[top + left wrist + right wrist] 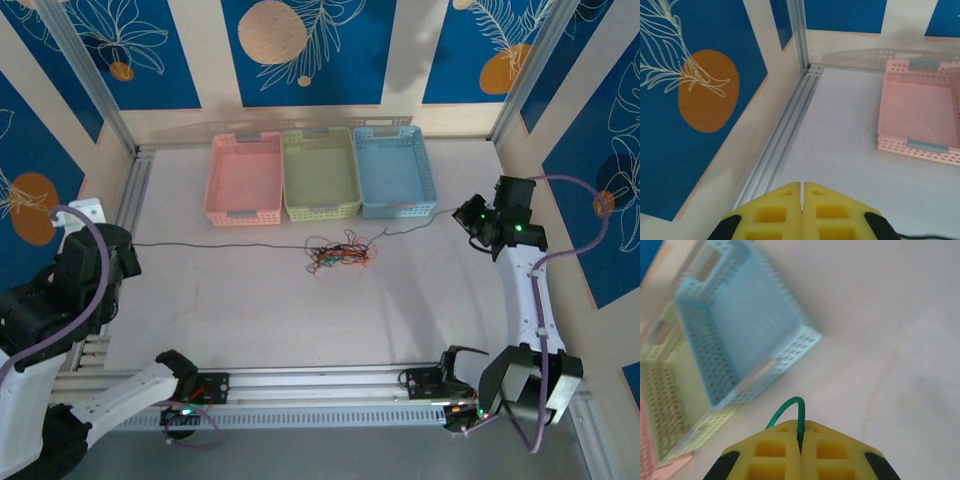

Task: Untangle the cables

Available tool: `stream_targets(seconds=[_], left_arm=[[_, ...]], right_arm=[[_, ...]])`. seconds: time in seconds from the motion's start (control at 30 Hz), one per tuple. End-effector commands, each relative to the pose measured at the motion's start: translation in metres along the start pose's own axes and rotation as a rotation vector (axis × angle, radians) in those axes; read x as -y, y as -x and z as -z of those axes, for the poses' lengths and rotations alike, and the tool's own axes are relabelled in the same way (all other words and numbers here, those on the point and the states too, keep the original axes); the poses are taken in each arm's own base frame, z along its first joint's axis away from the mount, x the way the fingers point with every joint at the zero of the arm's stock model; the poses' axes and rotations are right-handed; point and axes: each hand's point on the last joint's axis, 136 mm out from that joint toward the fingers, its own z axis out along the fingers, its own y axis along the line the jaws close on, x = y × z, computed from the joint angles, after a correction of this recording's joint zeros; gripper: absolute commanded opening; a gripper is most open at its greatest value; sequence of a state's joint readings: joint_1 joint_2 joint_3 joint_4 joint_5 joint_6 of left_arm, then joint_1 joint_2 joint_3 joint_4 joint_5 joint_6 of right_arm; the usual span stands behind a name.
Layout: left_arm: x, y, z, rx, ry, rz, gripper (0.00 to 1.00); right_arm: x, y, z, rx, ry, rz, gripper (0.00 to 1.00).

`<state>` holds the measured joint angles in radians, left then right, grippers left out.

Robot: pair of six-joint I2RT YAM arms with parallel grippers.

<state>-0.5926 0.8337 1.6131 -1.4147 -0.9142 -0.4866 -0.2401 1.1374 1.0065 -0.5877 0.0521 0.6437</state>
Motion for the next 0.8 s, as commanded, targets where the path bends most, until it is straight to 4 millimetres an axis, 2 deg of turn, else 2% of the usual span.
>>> stream_targets(seconds=[0.0, 0.1, 0.4, 0.77], left_arm=[[-0.033, 0.010, 0.012, 0.049, 0.104, -0.019, 0.00], [-0.040, 0.016, 0.019, 0.068, 0.109, -0.020, 0.00], [-0.061, 0.024, 0.034, 0.101, 0.126, -0.016, 0.00], [-0.070, 0.031, 0.042, 0.121, 0.125, -0.020, 0.00]], right_arm=[[0.037, 0.002, -0.013, 0.019, -0.109, -0.062, 0.00], [0.051, 0.003, -0.022, 0.006, -0.152, -0.100, 0.00], [0.069, 0.001, -0.037, -0.017, -0.218, -0.117, 0.00], [0.088, -0.007, -0.053, -0.044, -0.283, -0.126, 0.00]])
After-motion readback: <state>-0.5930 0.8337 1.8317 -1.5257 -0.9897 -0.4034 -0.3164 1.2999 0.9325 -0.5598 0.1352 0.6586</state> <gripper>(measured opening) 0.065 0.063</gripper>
